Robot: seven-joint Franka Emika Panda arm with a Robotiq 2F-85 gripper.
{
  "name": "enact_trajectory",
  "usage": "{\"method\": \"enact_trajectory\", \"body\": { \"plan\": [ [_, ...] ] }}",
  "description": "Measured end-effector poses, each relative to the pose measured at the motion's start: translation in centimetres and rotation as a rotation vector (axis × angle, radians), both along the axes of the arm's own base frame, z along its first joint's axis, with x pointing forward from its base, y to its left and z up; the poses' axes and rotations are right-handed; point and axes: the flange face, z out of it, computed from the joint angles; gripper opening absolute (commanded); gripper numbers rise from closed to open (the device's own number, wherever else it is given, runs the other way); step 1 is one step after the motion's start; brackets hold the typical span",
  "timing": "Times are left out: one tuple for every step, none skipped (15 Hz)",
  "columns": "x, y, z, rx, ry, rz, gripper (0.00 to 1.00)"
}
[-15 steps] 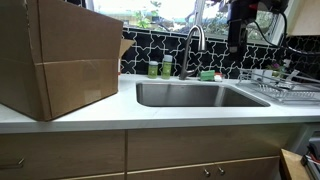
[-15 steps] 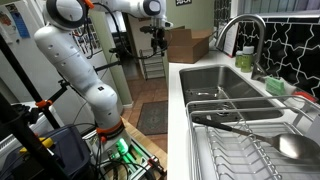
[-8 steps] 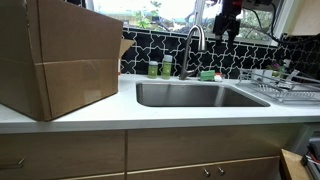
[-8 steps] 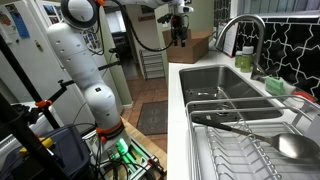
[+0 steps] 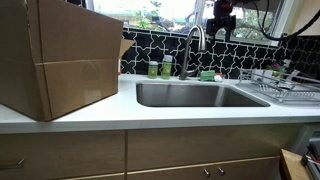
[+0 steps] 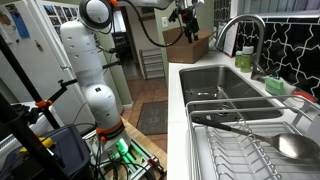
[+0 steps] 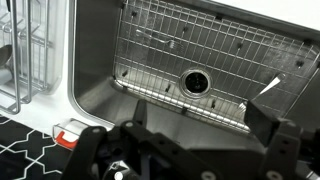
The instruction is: Move the faucet to the left and the push the handle downwards
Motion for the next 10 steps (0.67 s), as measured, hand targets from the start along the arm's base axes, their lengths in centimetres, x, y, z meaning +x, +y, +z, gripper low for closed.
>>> {"method": "enact_trajectory", "body": {
  "plan": [
    [0.1,0.0,-0.1,0.0,0.002,0.001,1.0],
    [0.1,0.1,0.0,0.0,0.001,0.003,1.0],
    [0.1,0.2,0.0,0.0,0.0,0.004,1.0],
    [0.1,0.3,0.0,0.0,0.0,0.005,1.0],
    [0.1,0.3,0.0,0.0,0.0,0.006,1.0],
    [0.2,0.1,0.1,-0.02,-0.007,-0.004,1.0],
    [0.4,-0.1,0.2,-0.055,-0.021,-0.011,1.0],
    [0.7,-0.4,0.4,-0.101,-0.045,-0.015,1.0],
    [1.3,-0.8,0.5,-0.147,-0.078,-0.018,1.0],
    [1.9,-1.1,0.6,-0.19,-0.12,-0.019,1.0]
  ]
}}
